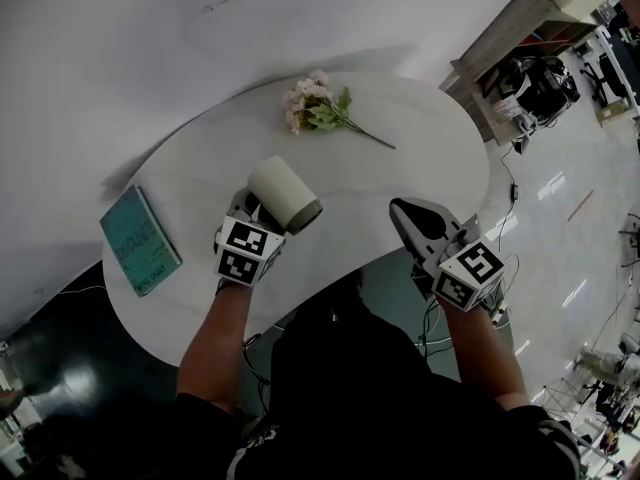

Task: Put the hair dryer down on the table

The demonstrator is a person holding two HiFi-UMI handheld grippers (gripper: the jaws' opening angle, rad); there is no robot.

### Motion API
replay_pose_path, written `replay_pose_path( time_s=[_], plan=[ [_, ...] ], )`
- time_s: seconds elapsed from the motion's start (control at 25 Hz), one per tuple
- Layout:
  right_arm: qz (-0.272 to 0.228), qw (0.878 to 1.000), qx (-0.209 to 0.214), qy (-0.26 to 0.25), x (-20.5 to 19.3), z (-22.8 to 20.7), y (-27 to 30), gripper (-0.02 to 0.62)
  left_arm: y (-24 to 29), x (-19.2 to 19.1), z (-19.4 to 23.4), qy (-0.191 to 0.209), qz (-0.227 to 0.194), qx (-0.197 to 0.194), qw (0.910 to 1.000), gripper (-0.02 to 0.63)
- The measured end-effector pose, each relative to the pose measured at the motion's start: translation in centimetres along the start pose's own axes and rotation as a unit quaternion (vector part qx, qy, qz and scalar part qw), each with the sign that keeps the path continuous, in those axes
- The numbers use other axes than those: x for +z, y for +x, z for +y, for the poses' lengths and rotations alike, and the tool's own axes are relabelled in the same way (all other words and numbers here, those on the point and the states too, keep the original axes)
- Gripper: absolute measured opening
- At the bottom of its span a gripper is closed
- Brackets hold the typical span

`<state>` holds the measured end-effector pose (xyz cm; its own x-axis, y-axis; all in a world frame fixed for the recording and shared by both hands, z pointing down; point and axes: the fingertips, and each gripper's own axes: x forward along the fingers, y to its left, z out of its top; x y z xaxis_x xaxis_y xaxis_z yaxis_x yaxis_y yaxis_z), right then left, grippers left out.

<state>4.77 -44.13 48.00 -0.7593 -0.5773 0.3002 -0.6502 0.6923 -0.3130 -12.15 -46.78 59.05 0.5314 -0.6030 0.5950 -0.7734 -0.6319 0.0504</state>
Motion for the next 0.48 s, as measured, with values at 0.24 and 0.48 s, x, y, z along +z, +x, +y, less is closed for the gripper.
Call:
replay_pose_path(
  time_s=[0.24, 0.48],
  plan=[
    [-0.002, 1.000, -0.015, 0.014, -1.1, -1.4, -1.3, 0.005, 3.0, -0.6, -1.8, 0.020, 0.033, -0.031, 0.9988, 0.221],
    [-0.004, 0.999, -0.035, 0.027, -2.1, -2.6, -2.8, 0.005, 6.0, -1.9, -3.2, 0.039, 0.066, -0.057, 0.9954, 0.221]
  ],
)
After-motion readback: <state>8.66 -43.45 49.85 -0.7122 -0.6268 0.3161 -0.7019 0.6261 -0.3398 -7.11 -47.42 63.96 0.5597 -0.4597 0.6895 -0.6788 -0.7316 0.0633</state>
